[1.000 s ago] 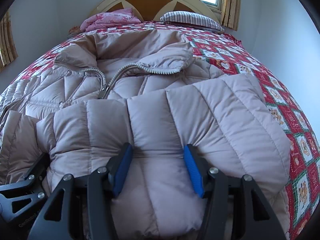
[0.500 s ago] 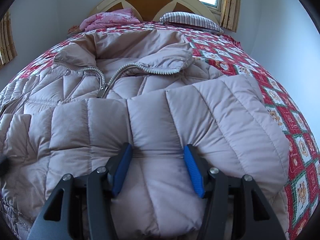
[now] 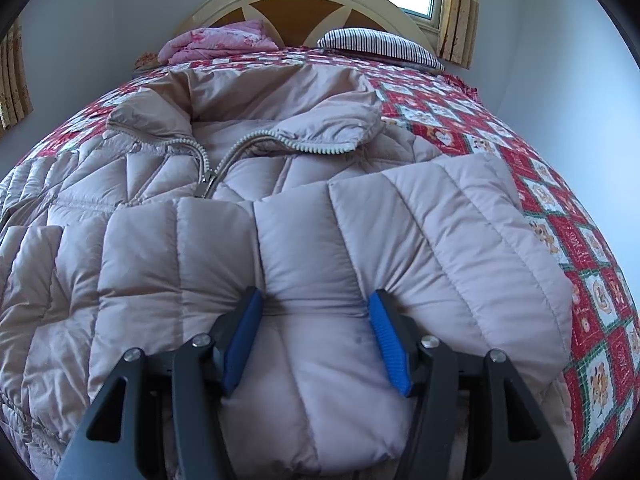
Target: Fold large clothes
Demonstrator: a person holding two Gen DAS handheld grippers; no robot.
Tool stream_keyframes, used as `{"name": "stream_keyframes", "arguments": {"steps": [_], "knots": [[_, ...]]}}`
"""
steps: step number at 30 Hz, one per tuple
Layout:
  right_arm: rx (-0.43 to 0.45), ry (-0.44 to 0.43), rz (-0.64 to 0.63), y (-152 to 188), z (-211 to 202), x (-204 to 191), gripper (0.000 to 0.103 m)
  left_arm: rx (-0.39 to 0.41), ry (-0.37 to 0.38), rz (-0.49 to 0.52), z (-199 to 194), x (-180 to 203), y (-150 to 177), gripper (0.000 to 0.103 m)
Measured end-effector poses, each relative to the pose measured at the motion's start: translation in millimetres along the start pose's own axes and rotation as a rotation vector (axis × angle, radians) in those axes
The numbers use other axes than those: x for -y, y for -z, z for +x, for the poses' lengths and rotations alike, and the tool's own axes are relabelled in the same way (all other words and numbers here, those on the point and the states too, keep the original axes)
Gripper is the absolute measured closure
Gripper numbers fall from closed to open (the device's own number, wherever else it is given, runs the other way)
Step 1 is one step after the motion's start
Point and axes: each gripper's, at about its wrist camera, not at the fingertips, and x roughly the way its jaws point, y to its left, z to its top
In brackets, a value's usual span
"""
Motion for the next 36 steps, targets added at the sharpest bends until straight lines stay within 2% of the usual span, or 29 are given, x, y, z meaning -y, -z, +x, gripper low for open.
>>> {"name": "stream_keyframes", "arguments": {"steps": [2,4,8,10,11,13,14,15,16,24,30,36], "knots": [[0.002,0.003,-0.002,0,0,0,0.043,0.009,0.001,-0.056,12,-5,-6,0.002],[0.003,0.003,-0.001,0,0,0,0.043,0.06,-0.005,-0.079,16,-4,-14,0.002],[0.004,0.005,-0.001,0,0,0,0.042,0.081,-0.051,-0.065,36,-1,-30,0.002],[0.005,0.006,-0.003,0,0,0,0.042,0.085,-0.079,-0.059,43,0,-37,0.006],[0.005,0.006,-0.003,0,0,0,0.042,0.093,-0.086,-0.053,43,2,-39,0.013],[0.005,0.008,-0.004,0,-1,0,0.042,0.104,-0.078,-0.021,44,6,-44,0.058],[0.005,0.011,-0.005,0,-1,-1,0.042,0.081,-0.036,-0.009,45,6,-45,0.093],[0.005,0.012,-0.007,0,-1,0,0.042,0.058,-0.005,-0.009,48,5,-47,0.094],[0.006,0.015,-0.008,0,-1,0,0.042,0.068,-0.011,-0.005,46,4,-48,0.095],[0.006,0.015,-0.01,0,-1,0,0.042,0.196,0.028,0.099,4,40,-68,0.097],[0.006,0.014,-0.011,0,-1,0,0.042,0.326,0.146,0.236,-61,105,-81,0.098],[0.006,0.014,-0.011,0,-1,-1,0.042,0.374,0.286,0.338,-112,170,-72,0.098]]}}
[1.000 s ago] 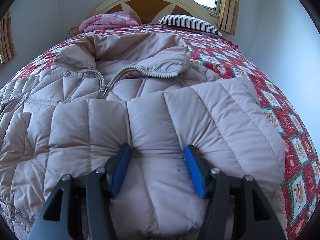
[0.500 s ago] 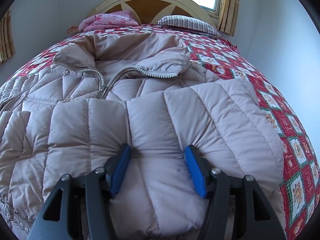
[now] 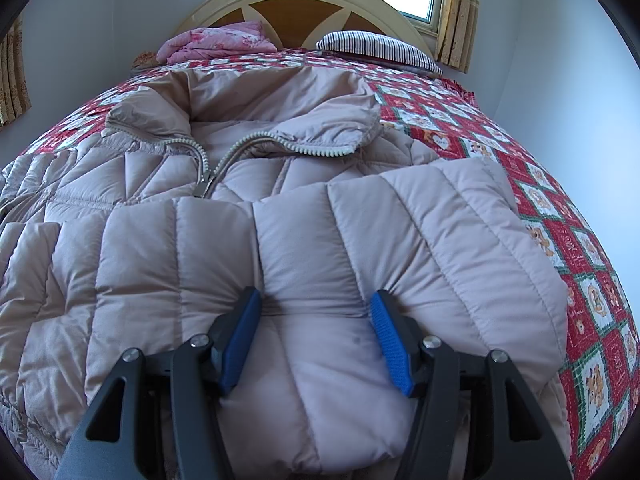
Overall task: Fold large clothes
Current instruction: 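Grasp the other jacket sleeve with the left tool and lift it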
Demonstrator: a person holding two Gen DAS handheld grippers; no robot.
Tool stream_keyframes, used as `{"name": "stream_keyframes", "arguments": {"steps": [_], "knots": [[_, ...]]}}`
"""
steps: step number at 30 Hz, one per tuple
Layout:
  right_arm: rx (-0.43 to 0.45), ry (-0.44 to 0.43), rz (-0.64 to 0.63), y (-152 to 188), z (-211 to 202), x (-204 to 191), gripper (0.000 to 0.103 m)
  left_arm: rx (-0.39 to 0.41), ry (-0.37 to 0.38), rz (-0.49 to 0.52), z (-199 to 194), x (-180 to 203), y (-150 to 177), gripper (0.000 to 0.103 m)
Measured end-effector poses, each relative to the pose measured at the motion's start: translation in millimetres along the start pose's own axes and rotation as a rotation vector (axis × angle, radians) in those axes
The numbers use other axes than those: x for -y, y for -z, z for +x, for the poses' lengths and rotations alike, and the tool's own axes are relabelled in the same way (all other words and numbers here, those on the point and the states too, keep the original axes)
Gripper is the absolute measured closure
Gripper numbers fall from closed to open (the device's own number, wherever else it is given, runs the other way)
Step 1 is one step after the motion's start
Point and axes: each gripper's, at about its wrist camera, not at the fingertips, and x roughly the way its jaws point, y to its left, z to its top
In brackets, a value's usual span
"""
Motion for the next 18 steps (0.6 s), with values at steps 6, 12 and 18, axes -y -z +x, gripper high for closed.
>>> {"name": "stream_keyframes", "arguments": {"steps": [6,12,18], "knots": [[0.002,-0.006,0.006,-1,0,1,0.042,0.032,0.144,0.105,-20,74,-2,0.098],[0.003,-0.011,0.013,-2,0,1,0.042,0.007,0.271,0.199,-28,138,29,0.098],[0.004,-0.018,0.02,-2,1,0,0.041,-0.075,0.357,0.302,-24,194,94,0.098]]}}
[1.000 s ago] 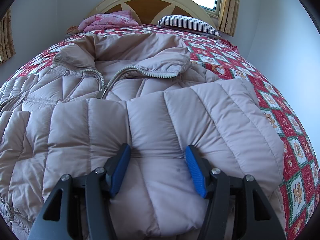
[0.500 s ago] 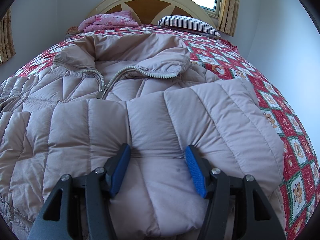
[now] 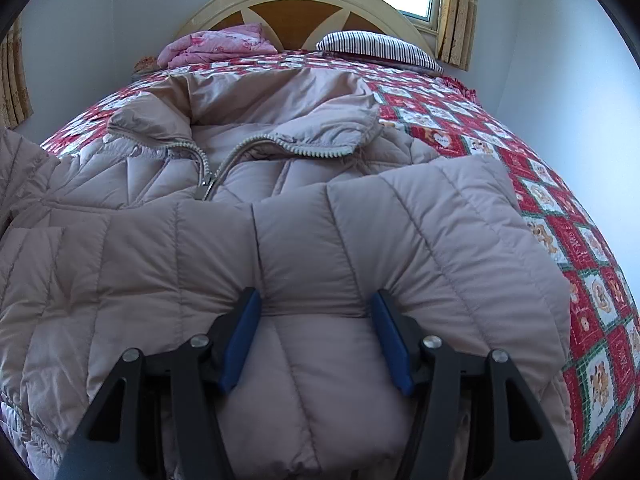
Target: Fold large clothes
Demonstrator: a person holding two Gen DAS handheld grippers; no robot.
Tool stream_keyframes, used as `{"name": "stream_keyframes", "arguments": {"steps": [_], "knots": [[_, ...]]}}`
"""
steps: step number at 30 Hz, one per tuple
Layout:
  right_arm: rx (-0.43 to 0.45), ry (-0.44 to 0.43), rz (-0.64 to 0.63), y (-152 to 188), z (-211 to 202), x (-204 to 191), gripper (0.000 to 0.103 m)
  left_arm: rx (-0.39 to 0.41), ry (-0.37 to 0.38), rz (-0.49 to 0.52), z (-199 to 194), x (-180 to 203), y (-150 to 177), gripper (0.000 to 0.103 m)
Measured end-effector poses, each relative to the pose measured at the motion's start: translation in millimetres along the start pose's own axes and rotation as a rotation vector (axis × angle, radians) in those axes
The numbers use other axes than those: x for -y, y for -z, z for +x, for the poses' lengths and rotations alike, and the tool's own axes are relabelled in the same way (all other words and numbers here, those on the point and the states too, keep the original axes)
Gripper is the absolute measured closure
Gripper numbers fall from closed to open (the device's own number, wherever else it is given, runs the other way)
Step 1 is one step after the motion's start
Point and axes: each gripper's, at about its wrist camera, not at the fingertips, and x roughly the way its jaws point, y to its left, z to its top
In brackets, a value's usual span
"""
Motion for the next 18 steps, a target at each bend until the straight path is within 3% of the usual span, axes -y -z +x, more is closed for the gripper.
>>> {"name": "stream_keyframes", "arguments": {"steps": [9,18], "knots": [[0.0,-0.004,0.006,0,1,0,0.041,-0.177,0.045,0.113,53,61,92,0.098],[-0.001,-0.03,0.028,1,1,5,0.041,-0.21,0.007,0.266,69,87,122,0.097]]}}
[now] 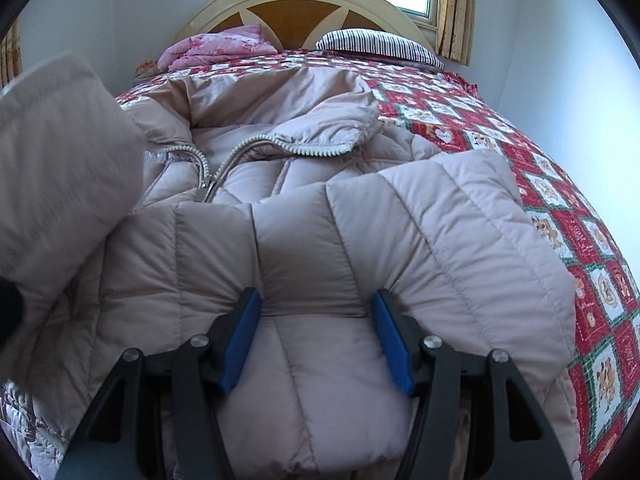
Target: Fold large clothes
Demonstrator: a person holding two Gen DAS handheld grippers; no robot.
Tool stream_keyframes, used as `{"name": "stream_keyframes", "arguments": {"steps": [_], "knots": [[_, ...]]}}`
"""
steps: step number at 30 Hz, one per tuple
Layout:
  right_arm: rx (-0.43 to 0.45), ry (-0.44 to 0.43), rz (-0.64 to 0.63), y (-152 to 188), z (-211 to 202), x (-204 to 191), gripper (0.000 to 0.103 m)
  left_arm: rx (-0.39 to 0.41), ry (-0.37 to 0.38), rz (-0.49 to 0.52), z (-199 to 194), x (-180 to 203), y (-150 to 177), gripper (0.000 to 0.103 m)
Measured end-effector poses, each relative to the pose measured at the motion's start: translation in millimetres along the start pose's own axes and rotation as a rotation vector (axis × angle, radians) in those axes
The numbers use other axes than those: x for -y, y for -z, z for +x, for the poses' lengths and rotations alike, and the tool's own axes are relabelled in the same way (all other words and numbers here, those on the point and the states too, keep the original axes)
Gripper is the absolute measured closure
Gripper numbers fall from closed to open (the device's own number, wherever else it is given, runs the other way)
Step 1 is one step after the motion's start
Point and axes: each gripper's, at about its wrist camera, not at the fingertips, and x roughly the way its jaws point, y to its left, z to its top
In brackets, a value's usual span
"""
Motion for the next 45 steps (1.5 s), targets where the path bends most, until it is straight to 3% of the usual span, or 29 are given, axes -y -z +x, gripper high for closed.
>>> {"name": "stream_keyframes", "arguments": {"steps": [5,11,13,15,16,17,18,21,25,28,31,33,35,41,43,45], "knots": [[0.014,-0.069,0.067,-1,-5,14,0.035,-0.028,-0.044,0.063,6,13,5,0.097],[0.046,-0.266,0.356,-9,-36,66,0.026,-0.008,-0.093,0.093,-10,18,5,0.094],[0.056,-0.366,0.39,-16,-47,72,0.025,0.03,-0.101,0.117,-32,18,5,0.08],[0.044,-0.468,0.416,-26,-56,75,0.018,0.095,-0.125,0.116,-61,11,6,0.022],[0.037,-0.506,0.427,-31,-59,75,0.014,0.144,-0.132,0.1,-76,6,7,0.009],[0.034,-0.54,0.436,-36,-61,75,0.007,0.204,-0.138,0.092,-90,1,9,0.001],[0.031,-0.557,0.444,-40,-63,73,0.003,0.25,-0.142,0.099,-101,-3,10,0.001],[0.017,-0.596,0.436,-46,-68,58,0.002,0.237,-0.182,0.118,-107,-19,7,0.001],[-0.06,-0.509,0.397,-45,-63,32,0.002,0.166,-0.251,0.01,-95,-72,-1,0.001],[-0.149,-0.396,0.305,-35,-53,10,0.006,0.1,-0.362,-0.093,-84,-122,-2,0.001],[-0.212,-0.304,0.214,-23,-40,0,0.034,0.027,-0.47,-0.227,-73,-176,-4,0.001],[-0.229,-0.294,0.177,-13,-35,0,0.064,0.0,-0.485,-0.289,-67,-197,-5,0.001],[-0.193,-0.301,0.124,-11,-40,-5,0.088,-0.003,-0.482,-0.33,-65,-211,-8,0.001],[0.001,-0.181,0.059,-32,-88,8,0.09,-0.013,-0.439,-0.307,-46,-193,-28,0.001],[0.004,-0.119,0.028,-34,-86,10,0.09,-0.041,-0.383,-0.292,-29,-178,-40,0.001],[-0.075,-0.125,-0.037,-27,-66,4,0.082,-0.072,-0.306,-0.295,-10,-164,-50,0.001]]}}
